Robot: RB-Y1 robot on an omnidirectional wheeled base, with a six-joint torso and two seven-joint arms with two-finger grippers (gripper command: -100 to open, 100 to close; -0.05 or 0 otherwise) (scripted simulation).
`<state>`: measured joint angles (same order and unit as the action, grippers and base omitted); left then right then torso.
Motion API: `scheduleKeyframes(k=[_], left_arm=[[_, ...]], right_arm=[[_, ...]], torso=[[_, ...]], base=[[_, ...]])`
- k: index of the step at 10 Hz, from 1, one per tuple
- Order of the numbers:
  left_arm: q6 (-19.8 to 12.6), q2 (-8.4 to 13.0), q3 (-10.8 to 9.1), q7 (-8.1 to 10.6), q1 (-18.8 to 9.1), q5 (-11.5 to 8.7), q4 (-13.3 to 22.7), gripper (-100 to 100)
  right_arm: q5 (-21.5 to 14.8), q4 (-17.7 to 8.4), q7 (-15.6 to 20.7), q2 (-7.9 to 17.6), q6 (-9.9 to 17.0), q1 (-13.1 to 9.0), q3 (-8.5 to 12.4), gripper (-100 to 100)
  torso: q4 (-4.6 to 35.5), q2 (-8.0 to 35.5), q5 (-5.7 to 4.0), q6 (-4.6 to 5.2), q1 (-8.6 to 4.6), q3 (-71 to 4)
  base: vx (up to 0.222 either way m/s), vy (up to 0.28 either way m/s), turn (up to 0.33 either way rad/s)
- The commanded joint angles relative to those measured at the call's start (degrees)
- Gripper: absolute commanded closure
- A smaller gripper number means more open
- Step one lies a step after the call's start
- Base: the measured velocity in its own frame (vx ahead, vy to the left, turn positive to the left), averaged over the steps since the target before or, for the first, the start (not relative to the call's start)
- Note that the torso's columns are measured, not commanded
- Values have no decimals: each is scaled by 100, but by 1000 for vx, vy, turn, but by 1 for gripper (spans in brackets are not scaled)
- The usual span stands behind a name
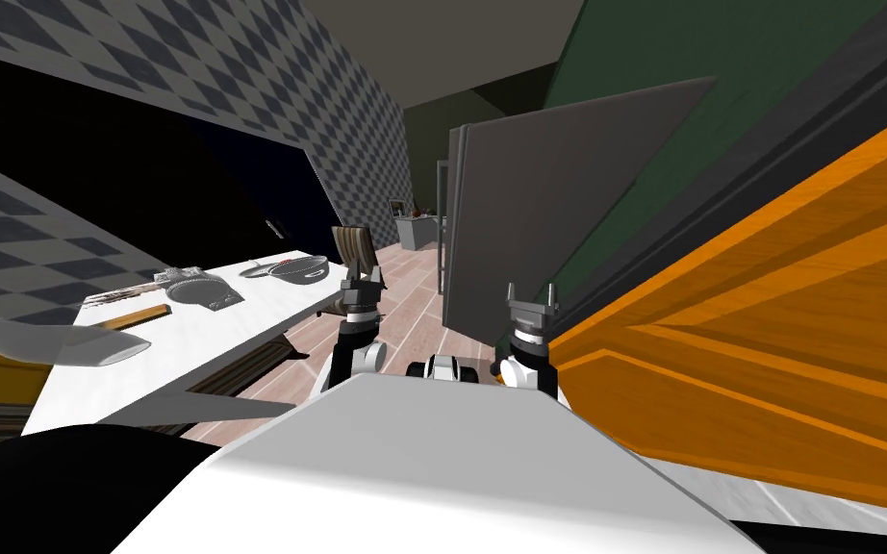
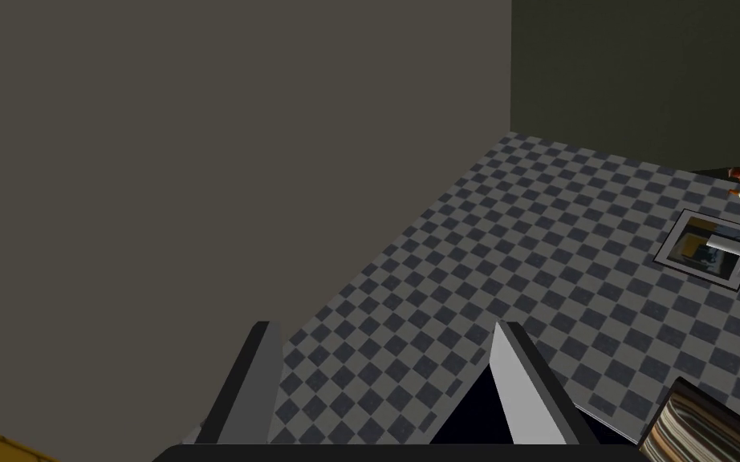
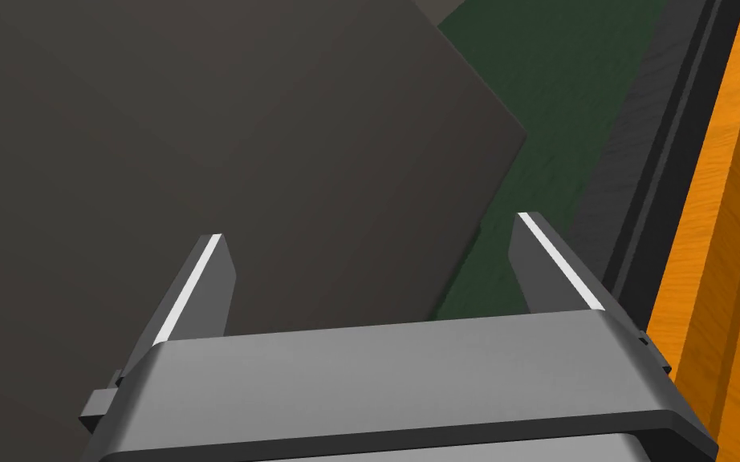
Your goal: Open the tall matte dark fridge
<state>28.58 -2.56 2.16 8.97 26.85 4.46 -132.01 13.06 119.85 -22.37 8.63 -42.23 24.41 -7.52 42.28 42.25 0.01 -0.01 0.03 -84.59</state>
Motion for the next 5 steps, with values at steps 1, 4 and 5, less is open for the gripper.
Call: scheduleKeyframes(k=[1, 4, 5], left_arm=[[0, 0, 0, 0, 0, 0, 0, 0], [0, 0, 0, 0, 0, 0, 0, 0], [0, 0, 0, 0, 0, 0, 0, 0]], right_arm=[[373, -186, -431, 56, -211, -64, -127, -100], [635, -308, -906, 87, -350, -102, -221, -100], [881, -433, -1072, 114, -493, -142, -320, -100]], torso=[[0, 3, 0, 1, -4, 1], [1, 3, -1, 0, -4, 2], [1, 5, -1, 2, -4, 2]], base=[[56, 18, 87], [51, 11, 64], [45, 20, 102]])
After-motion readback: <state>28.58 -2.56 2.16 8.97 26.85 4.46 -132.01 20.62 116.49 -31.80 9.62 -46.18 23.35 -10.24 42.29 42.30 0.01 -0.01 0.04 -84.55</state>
